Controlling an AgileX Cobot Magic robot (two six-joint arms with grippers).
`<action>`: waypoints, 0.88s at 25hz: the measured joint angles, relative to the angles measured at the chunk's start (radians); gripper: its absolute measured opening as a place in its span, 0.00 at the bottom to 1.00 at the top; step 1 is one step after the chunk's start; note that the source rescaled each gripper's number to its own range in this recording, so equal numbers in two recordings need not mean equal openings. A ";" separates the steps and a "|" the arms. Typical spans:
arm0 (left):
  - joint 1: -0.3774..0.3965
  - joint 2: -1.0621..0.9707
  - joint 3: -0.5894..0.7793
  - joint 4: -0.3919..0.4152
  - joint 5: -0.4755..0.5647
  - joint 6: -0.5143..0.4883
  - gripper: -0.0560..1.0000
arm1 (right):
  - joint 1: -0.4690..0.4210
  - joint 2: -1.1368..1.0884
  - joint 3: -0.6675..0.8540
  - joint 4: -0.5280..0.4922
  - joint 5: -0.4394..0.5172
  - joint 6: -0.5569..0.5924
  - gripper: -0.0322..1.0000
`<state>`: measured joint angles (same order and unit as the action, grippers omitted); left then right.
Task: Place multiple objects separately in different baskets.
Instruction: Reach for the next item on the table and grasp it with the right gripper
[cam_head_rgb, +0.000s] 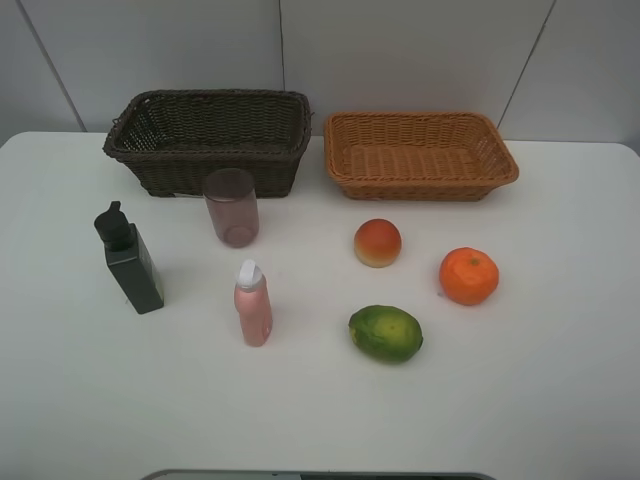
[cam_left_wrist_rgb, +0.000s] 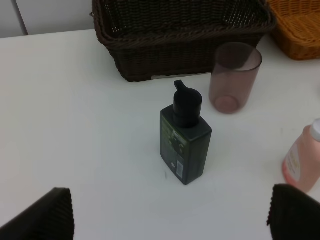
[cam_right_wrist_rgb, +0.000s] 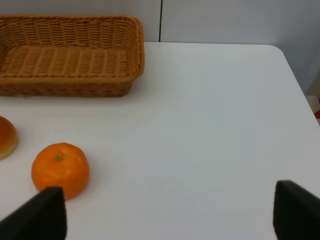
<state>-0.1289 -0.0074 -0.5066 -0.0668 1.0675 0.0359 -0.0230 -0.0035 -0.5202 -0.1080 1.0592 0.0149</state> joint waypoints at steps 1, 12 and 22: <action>0.000 0.000 0.000 0.000 0.000 0.000 1.00 | 0.000 0.000 0.000 0.000 0.000 0.000 0.66; 0.000 0.000 0.000 0.000 0.000 0.000 1.00 | 0.000 0.000 0.000 0.000 0.000 0.000 0.66; 0.000 0.000 0.000 0.000 0.000 0.000 1.00 | 0.000 0.000 0.000 0.000 0.000 0.000 0.66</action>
<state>-0.1289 -0.0074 -0.5066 -0.0668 1.0675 0.0359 -0.0230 -0.0035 -0.5202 -0.1080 1.0592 0.0149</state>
